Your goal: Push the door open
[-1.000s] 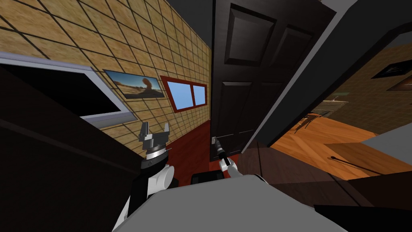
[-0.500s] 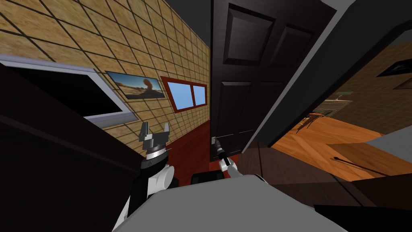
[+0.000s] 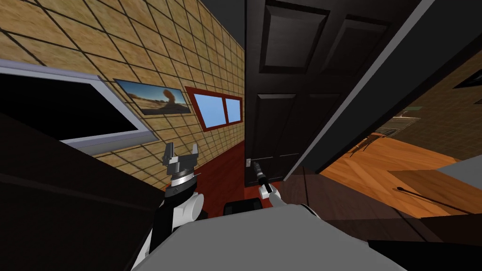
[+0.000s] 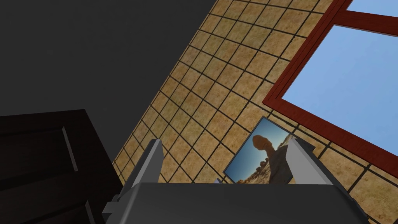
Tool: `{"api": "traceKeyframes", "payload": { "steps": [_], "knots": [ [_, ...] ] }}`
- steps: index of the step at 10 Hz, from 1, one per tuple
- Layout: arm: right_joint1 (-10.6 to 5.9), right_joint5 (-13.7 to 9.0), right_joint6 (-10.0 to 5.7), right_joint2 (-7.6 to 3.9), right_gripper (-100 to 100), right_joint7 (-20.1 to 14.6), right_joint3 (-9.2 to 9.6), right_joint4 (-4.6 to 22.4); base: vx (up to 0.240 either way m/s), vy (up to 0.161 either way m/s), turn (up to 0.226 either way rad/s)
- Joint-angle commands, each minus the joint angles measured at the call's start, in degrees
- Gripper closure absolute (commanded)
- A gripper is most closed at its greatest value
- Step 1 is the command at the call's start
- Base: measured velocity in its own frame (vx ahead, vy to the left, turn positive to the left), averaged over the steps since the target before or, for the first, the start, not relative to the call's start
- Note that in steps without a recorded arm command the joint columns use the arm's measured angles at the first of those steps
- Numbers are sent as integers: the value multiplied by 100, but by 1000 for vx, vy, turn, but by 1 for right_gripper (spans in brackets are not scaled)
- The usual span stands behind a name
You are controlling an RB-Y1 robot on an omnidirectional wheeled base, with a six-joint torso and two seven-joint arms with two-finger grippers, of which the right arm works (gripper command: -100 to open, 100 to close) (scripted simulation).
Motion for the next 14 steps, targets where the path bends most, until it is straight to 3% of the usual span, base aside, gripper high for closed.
{"api": "traceKeyframes", "payload": {
  "steps": [1,4,8,12,14],
  "knots": [
    [103,-67,57,-11,-100,57,41,-185,-127,-46,38],
    [53,-501,24,-80,-100,309,119,-126,-135,-37,101],
    [9,-891,-7,-56,-100,534,189,-73,-109,-28,78],
    [-43,-1346,-42,79,-100,797,270,-12,-109,-7,92],
    [-74,-1618,-63,227,-100,955,319,25,-144,48,108]
  ]
}}
